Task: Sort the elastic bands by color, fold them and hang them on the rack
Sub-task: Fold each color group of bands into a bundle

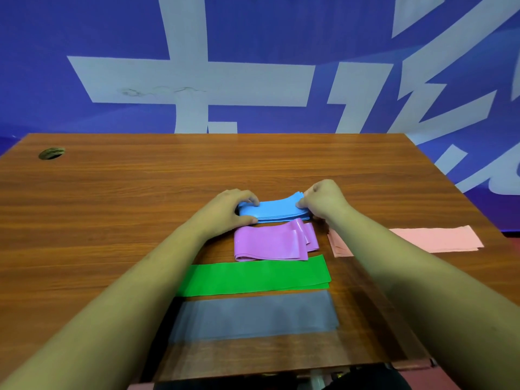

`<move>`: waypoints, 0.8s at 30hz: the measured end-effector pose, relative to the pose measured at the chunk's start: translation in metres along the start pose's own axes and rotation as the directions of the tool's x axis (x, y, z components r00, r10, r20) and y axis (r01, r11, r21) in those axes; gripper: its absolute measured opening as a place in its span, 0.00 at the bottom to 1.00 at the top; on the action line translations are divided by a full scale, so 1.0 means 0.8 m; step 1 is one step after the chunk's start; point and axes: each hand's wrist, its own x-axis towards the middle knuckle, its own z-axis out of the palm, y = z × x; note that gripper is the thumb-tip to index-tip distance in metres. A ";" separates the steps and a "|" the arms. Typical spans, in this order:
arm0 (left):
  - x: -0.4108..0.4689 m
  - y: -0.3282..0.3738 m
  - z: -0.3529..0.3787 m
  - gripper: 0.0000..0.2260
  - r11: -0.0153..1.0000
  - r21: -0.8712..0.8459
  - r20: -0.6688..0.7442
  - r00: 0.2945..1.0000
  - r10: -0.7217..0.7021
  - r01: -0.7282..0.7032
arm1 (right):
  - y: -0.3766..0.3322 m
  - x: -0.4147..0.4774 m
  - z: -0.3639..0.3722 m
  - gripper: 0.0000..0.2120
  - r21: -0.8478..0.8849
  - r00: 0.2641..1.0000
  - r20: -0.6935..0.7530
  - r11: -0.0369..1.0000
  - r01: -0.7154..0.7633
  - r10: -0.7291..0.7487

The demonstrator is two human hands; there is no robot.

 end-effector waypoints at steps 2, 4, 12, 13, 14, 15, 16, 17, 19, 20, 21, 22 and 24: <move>0.000 -0.003 0.002 0.15 1.000 -0.005 0.003 1.000 0.002 -0.002 | 0.004 -0.001 0.000 0.13 -0.106 0.999 -0.026 0.994 0.037 -0.040; 0.000 -0.004 0.004 0.14 1.000 -0.019 0.001 1.000 0.004 -0.004 | 0.008 -0.004 0.002 0.12 -0.192 0.995 -0.053 0.979 0.070 -0.081; -0.002 -0.008 0.011 0.12 0.999 -0.037 0.003 1.000 -0.011 0.011 | 0.025 -0.002 0.015 0.06 -0.258 0.967 -0.145 0.952 0.165 -0.207; -0.002 -0.007 0.013 0.12 0.999 -0.049 -0.001 1.000 -0.021 0.021 | 0.027 -0.002 0.018 0.06 -0.269 0.969 -0.140 0.950 0.160 -0.203; -0.003 -0.005 0.012 0.12 0.997 -0.064 -0.008 0.999 -0.031 0.031 | 0.029 -0.002 0.019 0.05 -0.283 0.970 -0.137 0.946 0.157 -0.202; -0.004 -0.002 0.011 0.12 0.996 -0.083 -0.020 0.999 -0.040 0.038 | 0.030 -0.002 0.020 0.05 -0.299 0.968 -0.141 0.941 0.159 -0.208; -0.006 0.000 0.008 0.12 0.995 -0.094 -0.039 0.998 -0.042 0.038 | 0.029 -0.004 0.019 0.06 -0.309 0.963 -0.148 0.936 0.170 -0.224; -0.010 0.003 0.004 0.12 0.994 -0.104 -0.067 0.997 -0.041 0.034 | 0.028 -0.007 0.017 0.07 -0.311 0.957 -0.156 0.932 0.187 -0.244; -0.023 0.009 -0.007 0.10 0.991 -0.119 -0.126 0.989 -0.074 0.059 | 0.022 -0.019 0.010 0.09 -0.306 0.938 -0.175 0.922 0.238 -0.300; -0.032 0.011 -0.012 0.09 0.987 -0.131 -0.150 0.982 -0.111 0.092 | 0.018 -0.028 0.006 0.08 -0.302 0.922 -0.181 0.912 0.278 -0.341; -0.043 0.012 -0.017 0.08 0.980 -0.143 -0.166 0.973 -0.158 0.135 | 0.014 -0.040 0.004 0.08 -0.290 0.904 -0.178 0.899 0.329 -0.388; -0.055 0.015 -0.020 0.07 0.974 -0.145 -0.182 0.963 -0.198 0.173 | 0.010 -0.055 0.004 0.07 -0.272 0.882 -0.167 0.881 0.388 -0.440; -0.082 0.015 -0.025 0.04 0.963 -0.129 -0.202 0.944 -0.261 0.238 | 0.005 -0.090 0.007 0.05 -0.229 0.828 -0.114 0.826 0.516 -0.549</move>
